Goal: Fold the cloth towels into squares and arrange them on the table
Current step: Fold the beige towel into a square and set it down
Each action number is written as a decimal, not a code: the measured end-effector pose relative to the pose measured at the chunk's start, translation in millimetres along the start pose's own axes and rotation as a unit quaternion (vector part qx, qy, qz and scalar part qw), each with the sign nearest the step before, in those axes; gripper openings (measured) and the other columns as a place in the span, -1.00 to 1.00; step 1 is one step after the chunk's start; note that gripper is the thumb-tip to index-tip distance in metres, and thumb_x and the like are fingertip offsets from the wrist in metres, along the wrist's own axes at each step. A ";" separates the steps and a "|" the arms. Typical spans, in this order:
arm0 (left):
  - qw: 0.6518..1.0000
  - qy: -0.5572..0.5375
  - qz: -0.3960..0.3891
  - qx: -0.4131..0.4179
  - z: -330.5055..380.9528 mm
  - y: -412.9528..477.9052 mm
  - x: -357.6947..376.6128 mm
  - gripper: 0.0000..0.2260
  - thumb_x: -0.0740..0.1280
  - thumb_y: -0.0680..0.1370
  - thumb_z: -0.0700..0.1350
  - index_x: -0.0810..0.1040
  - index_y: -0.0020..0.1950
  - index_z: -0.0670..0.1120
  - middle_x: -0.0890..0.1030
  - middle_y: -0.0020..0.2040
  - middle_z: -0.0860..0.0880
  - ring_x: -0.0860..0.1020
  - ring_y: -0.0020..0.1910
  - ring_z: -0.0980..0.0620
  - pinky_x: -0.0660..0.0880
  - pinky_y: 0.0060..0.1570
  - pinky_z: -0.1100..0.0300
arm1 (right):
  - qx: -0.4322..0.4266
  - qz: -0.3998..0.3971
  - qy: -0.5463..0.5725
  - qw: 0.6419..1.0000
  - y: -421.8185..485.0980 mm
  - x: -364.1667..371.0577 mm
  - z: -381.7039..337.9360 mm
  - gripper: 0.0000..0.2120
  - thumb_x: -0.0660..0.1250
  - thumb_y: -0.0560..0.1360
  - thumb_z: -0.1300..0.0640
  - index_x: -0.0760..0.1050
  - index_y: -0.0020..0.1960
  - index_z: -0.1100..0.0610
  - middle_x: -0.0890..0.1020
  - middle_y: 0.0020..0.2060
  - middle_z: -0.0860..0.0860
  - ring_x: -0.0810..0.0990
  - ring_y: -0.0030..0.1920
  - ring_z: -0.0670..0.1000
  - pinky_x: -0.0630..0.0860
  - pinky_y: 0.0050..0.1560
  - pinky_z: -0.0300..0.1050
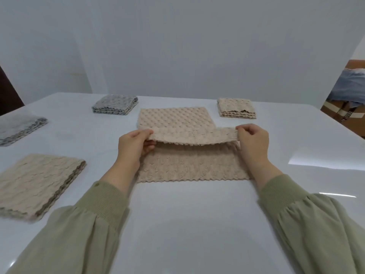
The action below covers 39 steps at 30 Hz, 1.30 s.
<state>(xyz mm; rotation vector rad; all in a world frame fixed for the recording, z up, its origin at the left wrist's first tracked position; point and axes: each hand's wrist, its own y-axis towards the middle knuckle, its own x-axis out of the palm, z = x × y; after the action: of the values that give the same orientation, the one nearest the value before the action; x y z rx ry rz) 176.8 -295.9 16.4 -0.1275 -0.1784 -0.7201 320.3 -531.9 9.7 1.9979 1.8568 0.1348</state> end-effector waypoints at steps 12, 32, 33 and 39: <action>0.948 0.308 -0.071 0.034 5.6 -45.2 -33.7 -0.78 0.33 0.48 -0.30 0.66 -0.08 0.01 0.57 -0.36 -0.08 0.49 -0.50 0.05 0.47 -0.44 0.22 | 0.028 -0.133 -0.149 0.980 -47.8 -37.5 -1.0 -0.80 0.25 0.39 0.30 0.60 -0.16 0.07 0.50 -0.34 -0.13 0.49 -0.20 -0.01 0.41 -0.16 -0.16; 0.892 0.433 -0.116 0.063 8.9 -54.5 -41.4 -0.84 0.42 0.44 -0.23 0.64 -0.10 0.03 0.57 -0.30 -0.03 0.49 -0.48 0.13 0.37 -0.45 0.36 | -0.002 -0.119 -0.247 0.962 -55.5 -47.1 -5.8 -0.76 0.17 0.39 0.31 0.57 -0.14 0.09 0.56 -0.16 0.02 0.53 -0.10 0.07 0.42 -0.11 -0.15; 0.893 0.429 -0.118 0.063 9.3 -54.7 -41.3 -0.84 0.41 0.44 -0.25 0.64 -0.09 0.02 0.57 -0.30 -0.03 0.48 -0.51 0.16 0.37 -0.47 0.38 | -0.002 -0.119 -0.250 0.961 -55.6 -47.4 -6.6 -0.75 0.17 0.39 0.32 0.57 -0.14 0.09 0.55 -0.17 0.01 0.52 -0.11 0.06 0.40 -0.12 -0.16; 0.894 0.424 -0.118 0.079 10.8 -54.2 -42.2 -0.83 0.43 0.42 -0.26 0.65 -0.09 0.00 0.50 -0.35 0.02 0.45 -0.53 0.20 0.32 -0.54 0.47 | -0.016 -0.106 -0.258 0.960 -55.7 -48.3 -9.9 -0.76 0.15 0.39 0.33 0.55 -0.14 0.10 0.55 -0.16 0.01 0.51 -0.13 0.07 0.42 -0.11 -0.12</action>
<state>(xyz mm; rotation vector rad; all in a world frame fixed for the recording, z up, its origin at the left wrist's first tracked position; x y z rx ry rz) 108.4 -307.3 21.2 0.3761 0.5970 -0.9399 259.7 -574.9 8.7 1.5961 1.6870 -0.3800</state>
